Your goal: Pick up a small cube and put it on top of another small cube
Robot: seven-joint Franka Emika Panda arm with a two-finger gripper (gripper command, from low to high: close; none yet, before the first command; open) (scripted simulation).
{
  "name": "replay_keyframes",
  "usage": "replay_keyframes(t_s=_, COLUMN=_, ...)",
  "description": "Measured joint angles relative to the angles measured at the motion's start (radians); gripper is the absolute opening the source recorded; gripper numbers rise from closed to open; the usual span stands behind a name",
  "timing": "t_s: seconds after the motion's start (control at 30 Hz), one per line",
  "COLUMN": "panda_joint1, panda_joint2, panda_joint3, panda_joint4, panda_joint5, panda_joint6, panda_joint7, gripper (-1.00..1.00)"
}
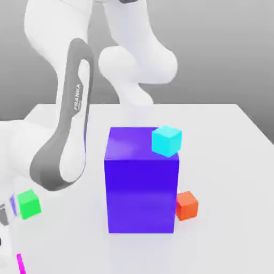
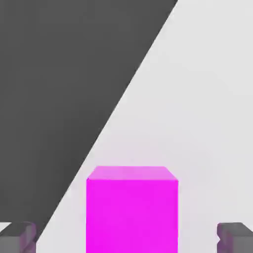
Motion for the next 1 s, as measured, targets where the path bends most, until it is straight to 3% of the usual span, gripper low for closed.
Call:
replay_keyframes(t_s=0.2, panda_joint1=-0.002, panda_joint2=0.011, panda_joint3=0.002, panda_joint4=0.002, panda_joint5=0.003, panda_joint6=0.009, panda_joint7=-0.002, gripper=-1.00)
replay_keyframes(t_s=0.37, panda_joint1=0.018, panda_joint2=-0.124, panda_joint3=-0.026, panda_joint4=-0.032, panda_joint5=-0.026, panda_joint6=-0.092, panda_joint7=0.019, gripper=-1.00)
replay_keyframes(t_s=0.77, panda_joint1=-0.058, panda_joint2=-0.521, panda_joint3=-0.231, panda_joint4=-0.450, panda_joint5=-0.162, panda_joint6=-0.059, panda_joint7=0.136, gripper=-1.00)
replay_keyframes(t_s=0.87, panda_joint1=-0.111, panda_joint2=-0.567, panda_joint3=-0.236, panda_joint4=-0.528, panda_joint5=-0.131, panda_joint6=-0.032, panda_joint7=0.118, gripper=-1.00)
replay_keyframes(t_s=1.0, panda_joint1=-0.116, panda_joint2=-0.477, panda_joint3=-0.192, panda_joint4=-0.534, panda_joint5=-0.029, panda_joint6=0.056, panda_joint7=0.045, gripper=-1.00)
